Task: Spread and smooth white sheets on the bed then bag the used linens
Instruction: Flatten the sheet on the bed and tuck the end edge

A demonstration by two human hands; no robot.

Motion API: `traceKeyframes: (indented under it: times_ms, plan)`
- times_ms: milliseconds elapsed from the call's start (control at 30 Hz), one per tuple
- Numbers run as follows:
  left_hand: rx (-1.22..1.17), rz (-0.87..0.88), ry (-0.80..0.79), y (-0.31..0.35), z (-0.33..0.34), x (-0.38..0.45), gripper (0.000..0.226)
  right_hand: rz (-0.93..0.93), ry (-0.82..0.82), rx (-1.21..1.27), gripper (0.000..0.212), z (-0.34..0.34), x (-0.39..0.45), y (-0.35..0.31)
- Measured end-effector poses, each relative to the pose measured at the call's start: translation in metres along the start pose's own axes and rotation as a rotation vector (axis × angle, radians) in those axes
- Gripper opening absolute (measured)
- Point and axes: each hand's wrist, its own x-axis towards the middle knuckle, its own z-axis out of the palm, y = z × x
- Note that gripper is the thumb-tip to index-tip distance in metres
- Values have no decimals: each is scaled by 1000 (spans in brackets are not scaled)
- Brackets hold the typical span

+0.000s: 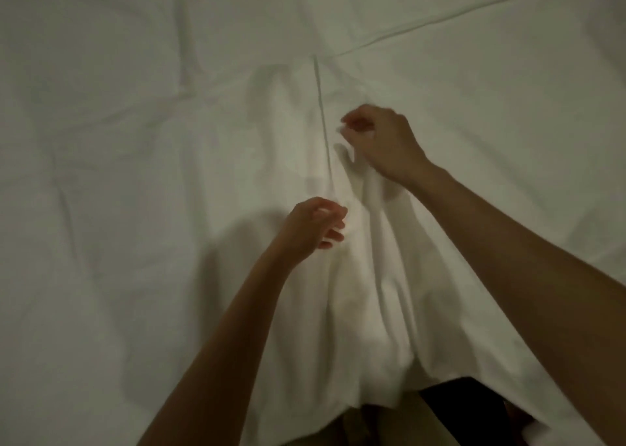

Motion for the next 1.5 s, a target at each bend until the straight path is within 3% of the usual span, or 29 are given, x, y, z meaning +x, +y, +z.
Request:
traceKeyframes:
  times_ms: [133, 300, 433, 533, 700, 833, 1067, 1133, 1233, 1300, 1367, 1500]
  plan:
    - [117, -142, 18, -12, 17, -29, 19, 66, -61, 56, 25, 2, -67, 15]
    - [176, -381, -147, -49, 32, -64, 35, 132, -211, 119, 24, 20, -133, 15]
    - [309, -387, 33, -89, 41, -69, 43, 232, -291, 126, 27, 38, -175, 33]
    - [337, -321, 120, -101, 51, -72, 55, 306, -238, 178, 27, 43, -200, 43]
    - [287, -473, -89, -112, 67, -95, 53, 408, -181, 247, 25, 46, -243, 45]
    - [88, -316, -219, -115, 68, -112, 33, 433, -160, 261, 35, 42, -269, 40]
    - [-200, -37, -266, -35, 77, -112, 34, 287, -102, 490, 69, 6, -298, 18]
    - [-228, 19, -272, -12, 85, -106, 31, 227, 38, 477, 57, -4, -297, 21]
    - [-263, 76, -283, 18, 100, -95, 30, 278, 335, 391, 15, -23, -287, 30]
    - [-239, 92, -271, 38, 110, -88, 33, 348, 458, 413, 35, -38, -278, 44]
    - [-160, 153, -202, 58, 119, -79, 38, 356, 485, 425, 46, -58, -265, 58]
    - [40, 577, 144, 97, 125, -46, 40, 334, 427, 453, 43, -111, -232, 82]
